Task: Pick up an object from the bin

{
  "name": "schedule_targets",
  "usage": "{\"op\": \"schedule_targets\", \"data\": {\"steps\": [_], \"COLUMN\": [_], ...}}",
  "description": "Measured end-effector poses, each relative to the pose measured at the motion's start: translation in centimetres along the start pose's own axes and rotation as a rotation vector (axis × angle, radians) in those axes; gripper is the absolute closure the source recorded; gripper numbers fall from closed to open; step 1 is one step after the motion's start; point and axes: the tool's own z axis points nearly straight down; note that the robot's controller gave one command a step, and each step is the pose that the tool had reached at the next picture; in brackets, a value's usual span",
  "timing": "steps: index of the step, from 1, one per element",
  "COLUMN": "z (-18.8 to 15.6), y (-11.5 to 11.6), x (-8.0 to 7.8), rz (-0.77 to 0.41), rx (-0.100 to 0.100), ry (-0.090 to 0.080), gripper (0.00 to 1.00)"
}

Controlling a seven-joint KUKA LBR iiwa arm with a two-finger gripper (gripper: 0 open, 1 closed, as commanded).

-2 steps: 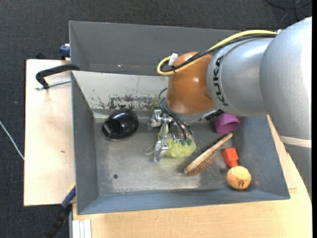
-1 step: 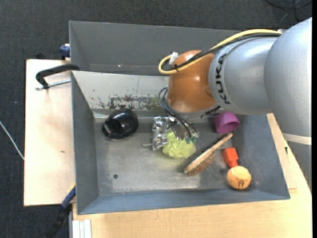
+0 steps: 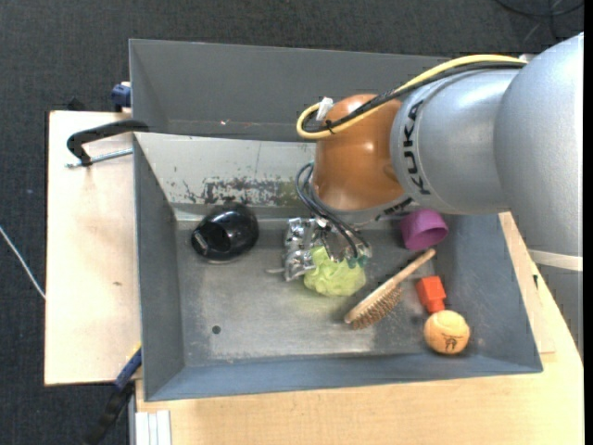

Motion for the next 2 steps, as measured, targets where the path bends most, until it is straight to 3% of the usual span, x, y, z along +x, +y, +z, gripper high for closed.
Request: {"op": "schedule_targets", "data": {"steps": [2], "z": [-1.7], "y": [0.0], "x": [0.1], "rz": [0.000], "rx": [0.000], "ry": [0.001], "gripper": [1.00]}}
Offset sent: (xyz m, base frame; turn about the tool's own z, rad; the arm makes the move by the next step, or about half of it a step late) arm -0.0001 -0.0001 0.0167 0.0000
